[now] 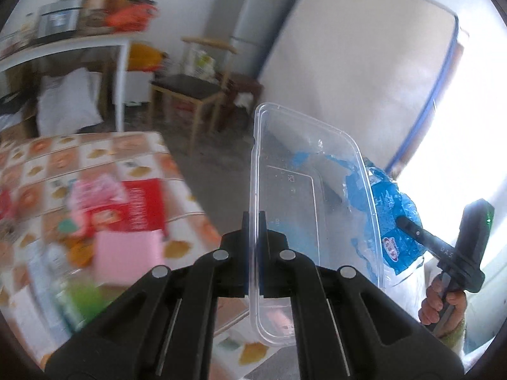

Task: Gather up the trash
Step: 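Carry both items over the blue wastebasket and open both grippers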

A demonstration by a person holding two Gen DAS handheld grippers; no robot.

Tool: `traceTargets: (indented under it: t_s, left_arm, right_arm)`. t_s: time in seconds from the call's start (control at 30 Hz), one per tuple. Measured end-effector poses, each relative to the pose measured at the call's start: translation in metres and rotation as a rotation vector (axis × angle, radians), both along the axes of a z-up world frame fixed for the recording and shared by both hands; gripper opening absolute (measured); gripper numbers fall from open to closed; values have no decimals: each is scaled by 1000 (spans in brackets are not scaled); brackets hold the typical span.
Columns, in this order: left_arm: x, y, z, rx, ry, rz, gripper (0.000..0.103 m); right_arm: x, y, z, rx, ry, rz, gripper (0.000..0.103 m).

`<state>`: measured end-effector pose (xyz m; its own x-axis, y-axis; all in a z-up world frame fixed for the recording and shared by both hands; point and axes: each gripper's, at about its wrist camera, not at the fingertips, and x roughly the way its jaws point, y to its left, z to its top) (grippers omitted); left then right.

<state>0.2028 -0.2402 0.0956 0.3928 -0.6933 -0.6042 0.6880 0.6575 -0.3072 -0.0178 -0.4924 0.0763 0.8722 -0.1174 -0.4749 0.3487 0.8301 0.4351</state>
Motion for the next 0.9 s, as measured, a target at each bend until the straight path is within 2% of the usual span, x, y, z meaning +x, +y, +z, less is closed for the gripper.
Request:
traceTargets:
  t_s: [0.17,0.27,0.4,0.5,0.6,0.8,0.9]
  left_arm:
    - [11,-86,-28,118,31,-91,2]
    - [15,-138,-54,217,56,-147,2]
    - [22,-203,-87,361,49,-199,2]
    - [27,-253,-122,485,49,-241,2]
    - [32,-291,-155,574,73,-267,2]
    - [45,-339,-213,674,149,-281,2]
    - [51,-358,-235,701,184,-273,3]
  right_arm:
    - [-5,-49,-41,77,81,-95,4]
    - [1,-70,-67,96,141,-143,4]
    - [14,-100,-104,151,213,-192,4]
    - [27,-119,-136,192,271,-214,4]
    - [36,-139,-169,244,323,-232,4]
    - [61,-176,-219,321,399,-257,5]
    - [75,-195,-239,352,428,-254,6]
